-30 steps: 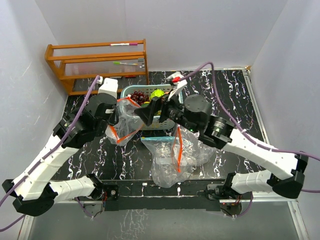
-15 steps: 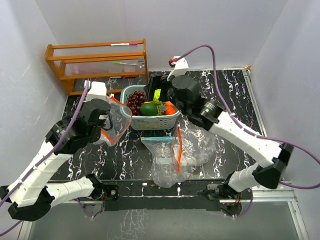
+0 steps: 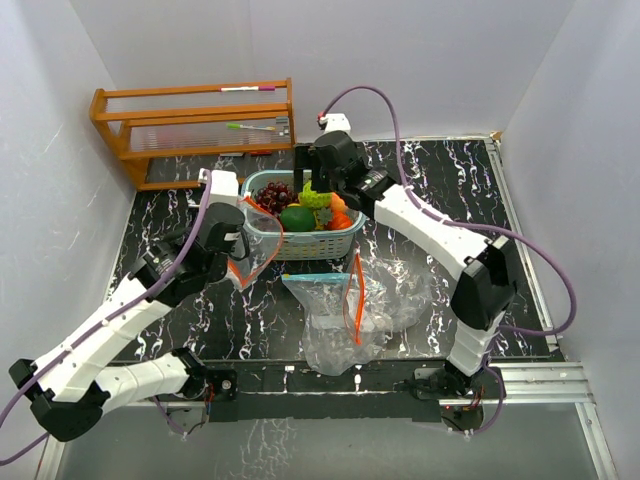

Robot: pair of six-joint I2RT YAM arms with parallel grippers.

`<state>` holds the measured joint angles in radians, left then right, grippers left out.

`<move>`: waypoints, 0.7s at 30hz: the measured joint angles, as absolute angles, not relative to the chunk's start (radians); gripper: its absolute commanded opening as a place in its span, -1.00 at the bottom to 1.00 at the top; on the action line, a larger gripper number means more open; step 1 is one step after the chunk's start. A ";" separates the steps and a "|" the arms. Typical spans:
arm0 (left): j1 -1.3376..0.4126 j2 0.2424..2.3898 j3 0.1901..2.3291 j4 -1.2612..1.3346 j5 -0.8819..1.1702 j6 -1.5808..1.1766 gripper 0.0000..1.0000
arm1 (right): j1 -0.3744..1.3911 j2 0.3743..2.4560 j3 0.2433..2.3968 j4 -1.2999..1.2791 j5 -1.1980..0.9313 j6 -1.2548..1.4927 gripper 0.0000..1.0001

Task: Place the food in the zip-top bag and seal the zipper
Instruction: Pick up the fake vegetable from the bin.

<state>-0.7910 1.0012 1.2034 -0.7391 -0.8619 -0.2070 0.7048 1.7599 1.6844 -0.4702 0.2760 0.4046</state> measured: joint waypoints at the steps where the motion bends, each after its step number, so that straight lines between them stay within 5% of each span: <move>1: -0.791 1.003 1.199 -0.727 -0.859 -0.206 -1.00 | 0.705 1.780 1.700 -0.470 0.268 0.405 0.92; 21: -0.730 1.000 1.131 -0.643 -0.837 -0.182 -1.00 | 0.693 1.919 1.739 -0.524 0.271 0.442 0.95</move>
<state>-0.7300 1.0004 1.1313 -0.6426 -0.8368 -0.1818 0.6926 1.9194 1.7390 -0.5236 0.2707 0.4416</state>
